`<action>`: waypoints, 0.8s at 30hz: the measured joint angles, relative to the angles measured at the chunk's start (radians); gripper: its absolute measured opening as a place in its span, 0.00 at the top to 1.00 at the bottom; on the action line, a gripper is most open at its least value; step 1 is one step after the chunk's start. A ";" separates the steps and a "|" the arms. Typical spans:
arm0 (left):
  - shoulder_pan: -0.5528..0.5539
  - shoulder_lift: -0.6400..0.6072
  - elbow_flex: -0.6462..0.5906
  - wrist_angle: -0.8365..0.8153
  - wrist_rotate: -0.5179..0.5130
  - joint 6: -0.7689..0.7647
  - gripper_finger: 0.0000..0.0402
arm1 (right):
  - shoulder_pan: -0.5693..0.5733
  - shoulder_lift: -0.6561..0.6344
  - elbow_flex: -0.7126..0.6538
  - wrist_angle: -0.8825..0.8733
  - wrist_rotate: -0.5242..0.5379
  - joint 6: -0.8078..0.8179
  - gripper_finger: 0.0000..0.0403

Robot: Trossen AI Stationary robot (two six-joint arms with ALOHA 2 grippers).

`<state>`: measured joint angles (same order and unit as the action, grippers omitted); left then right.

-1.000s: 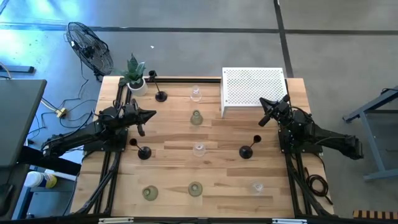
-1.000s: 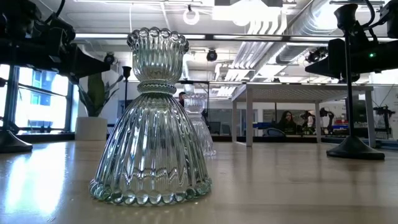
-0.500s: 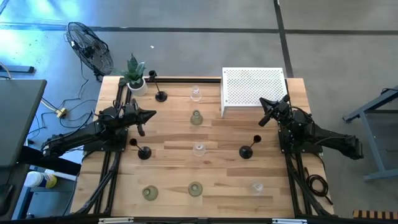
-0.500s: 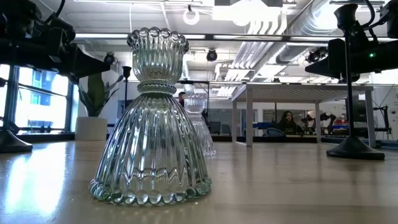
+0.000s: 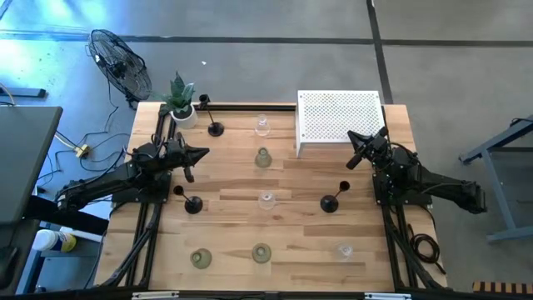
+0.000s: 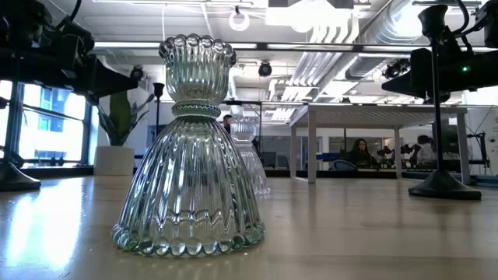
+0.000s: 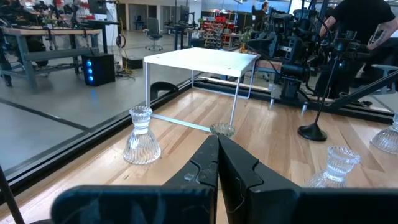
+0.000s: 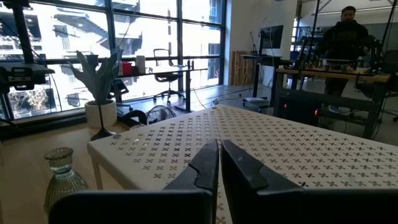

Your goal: Pick & Place candle stick holders

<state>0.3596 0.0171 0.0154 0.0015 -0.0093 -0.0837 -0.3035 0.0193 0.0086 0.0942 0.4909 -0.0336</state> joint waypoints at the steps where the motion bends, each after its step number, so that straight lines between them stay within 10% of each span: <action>1: 0.000 0.000 0.000 0.003 -0.005 0.000 1.00 | 0.000 0.000 0.000 0.000 0.000 0.000 0.97; 15: 0.000 0.000 0.000 0.026 -0.114 0.000 1.00 | 0.000 0.001 0.026 0.247 -0.262 -0.063 0.97; 24: 0.000 0.000 0.000 0.050 -0.114 0.000 1.00 | 0.075 0.210 0.311 -0.034 -0.265 -0.058 1.00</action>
<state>0.3599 0.0170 0.0154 0.0517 -0.1234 -0.0834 -0.2282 0.2292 0.3194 0.0606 0.2255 -0.0920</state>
